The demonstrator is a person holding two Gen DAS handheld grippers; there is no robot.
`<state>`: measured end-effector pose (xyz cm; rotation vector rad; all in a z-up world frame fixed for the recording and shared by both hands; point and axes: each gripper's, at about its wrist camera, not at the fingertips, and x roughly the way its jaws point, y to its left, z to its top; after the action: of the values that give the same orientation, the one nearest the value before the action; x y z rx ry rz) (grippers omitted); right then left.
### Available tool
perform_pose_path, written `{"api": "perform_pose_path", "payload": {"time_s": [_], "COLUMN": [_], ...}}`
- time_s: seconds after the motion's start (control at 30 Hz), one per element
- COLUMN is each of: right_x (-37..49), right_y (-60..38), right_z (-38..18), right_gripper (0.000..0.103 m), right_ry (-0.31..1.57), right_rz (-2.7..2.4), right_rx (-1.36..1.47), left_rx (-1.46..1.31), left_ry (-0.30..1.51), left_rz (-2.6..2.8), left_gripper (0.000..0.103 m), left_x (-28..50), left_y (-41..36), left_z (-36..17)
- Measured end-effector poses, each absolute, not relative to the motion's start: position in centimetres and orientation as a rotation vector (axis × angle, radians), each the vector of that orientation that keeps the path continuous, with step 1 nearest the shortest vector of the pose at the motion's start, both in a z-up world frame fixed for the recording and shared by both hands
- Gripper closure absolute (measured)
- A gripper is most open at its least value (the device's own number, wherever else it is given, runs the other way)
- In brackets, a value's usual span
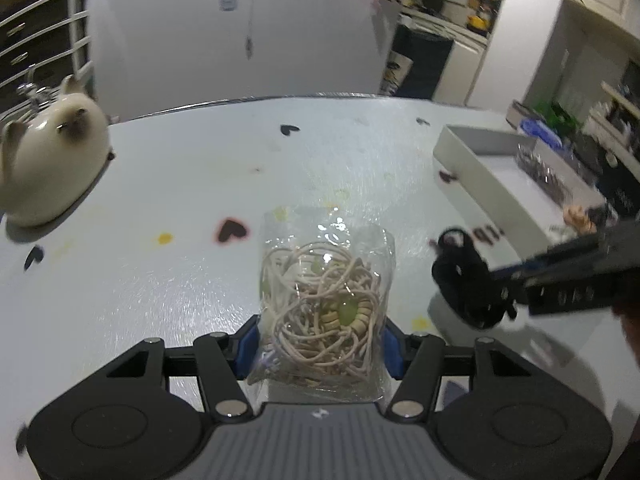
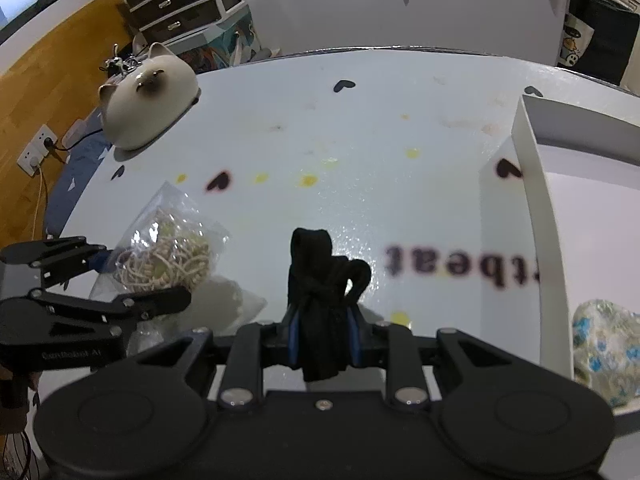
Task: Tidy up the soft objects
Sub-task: 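Carry the string bag and black strap over the white tray with both tools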
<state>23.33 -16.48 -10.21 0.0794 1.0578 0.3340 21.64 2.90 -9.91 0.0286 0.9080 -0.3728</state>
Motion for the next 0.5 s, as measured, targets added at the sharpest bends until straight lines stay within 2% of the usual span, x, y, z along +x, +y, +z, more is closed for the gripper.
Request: {"api": "perform_pose_path", "payload": {"time_s": [0.17, 0.5], "right_x": [21.7, 18.2], "right_y": [-17.0, -19.3], "right_z": [-9.5, -4.8], "right_gripper": [0.078, 0.078], "right_ry": [1.04, 0.891], "right_rz": [0.346, 0.354], "right_rx": [0.092, 0.078], "left_rx": [-0.021, -0.098], "left_ry": [0.893, 0.828], "left_rz": [-0.328, -0.252], "left_gripper": [0.043, 0.043], "left_x": [19.9, 16.9], "left_y": [2.5, 0.4], "left_z": [-8.4, -4.2]}}
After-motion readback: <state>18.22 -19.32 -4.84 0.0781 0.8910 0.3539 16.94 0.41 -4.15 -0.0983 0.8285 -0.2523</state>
